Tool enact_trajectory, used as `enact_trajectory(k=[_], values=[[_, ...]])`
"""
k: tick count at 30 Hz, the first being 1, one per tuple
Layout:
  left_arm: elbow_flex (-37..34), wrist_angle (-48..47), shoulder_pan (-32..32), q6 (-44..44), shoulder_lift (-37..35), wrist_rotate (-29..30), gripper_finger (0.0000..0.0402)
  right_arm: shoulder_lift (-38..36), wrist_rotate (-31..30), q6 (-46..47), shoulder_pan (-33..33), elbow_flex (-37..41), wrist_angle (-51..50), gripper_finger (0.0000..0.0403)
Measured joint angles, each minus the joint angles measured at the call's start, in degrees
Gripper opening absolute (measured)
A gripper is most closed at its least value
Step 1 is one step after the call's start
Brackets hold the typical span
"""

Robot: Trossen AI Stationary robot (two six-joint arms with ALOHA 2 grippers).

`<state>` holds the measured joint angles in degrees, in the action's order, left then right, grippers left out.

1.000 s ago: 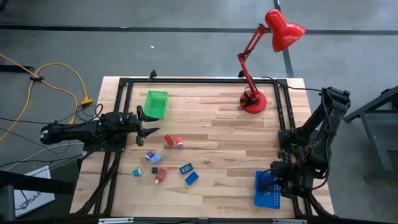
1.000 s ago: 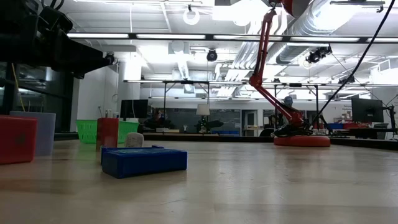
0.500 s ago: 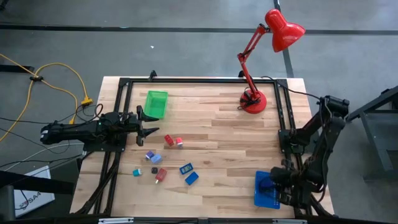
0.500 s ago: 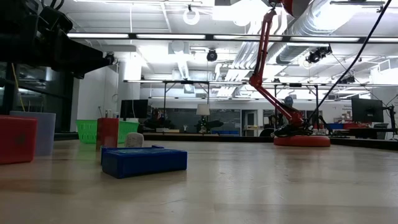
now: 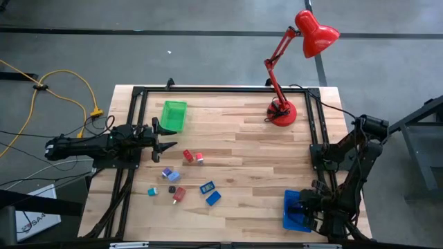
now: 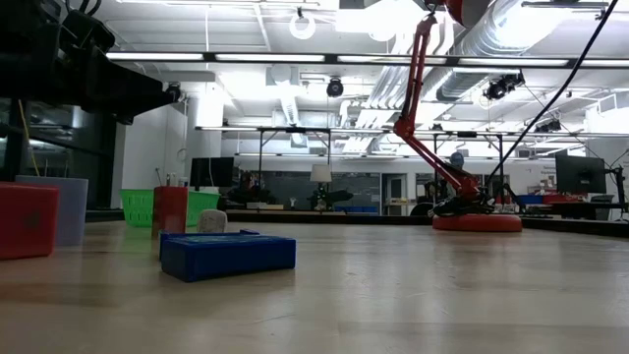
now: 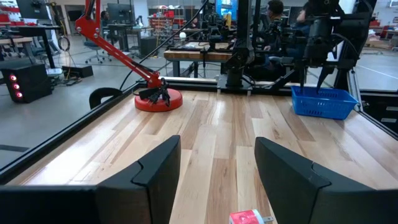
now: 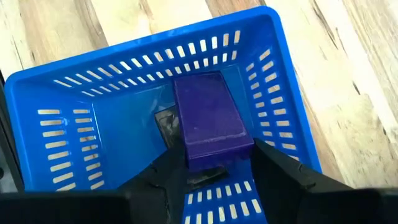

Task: Pick & Place Office items
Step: Put the dark blue digital timer into the blue bin

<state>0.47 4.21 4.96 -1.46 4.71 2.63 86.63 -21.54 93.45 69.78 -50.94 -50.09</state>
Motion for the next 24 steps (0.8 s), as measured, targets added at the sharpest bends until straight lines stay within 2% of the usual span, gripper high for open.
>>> enact_trajectory(k=[16, 24], values=[[0.0, 0.0, 0.0, 0.0, 0.0, 0.0, 0.0199, 0.0, 0.2, 0.0, 0.0, 0.0, 0.5, 0.0148], [0.0, 0.0, 0.0, 0.0, 0.0, 0.0, 0.0199, 0.0, 0.4, -0.1, 0.0, 0.0, 0.6, 0.0187]])
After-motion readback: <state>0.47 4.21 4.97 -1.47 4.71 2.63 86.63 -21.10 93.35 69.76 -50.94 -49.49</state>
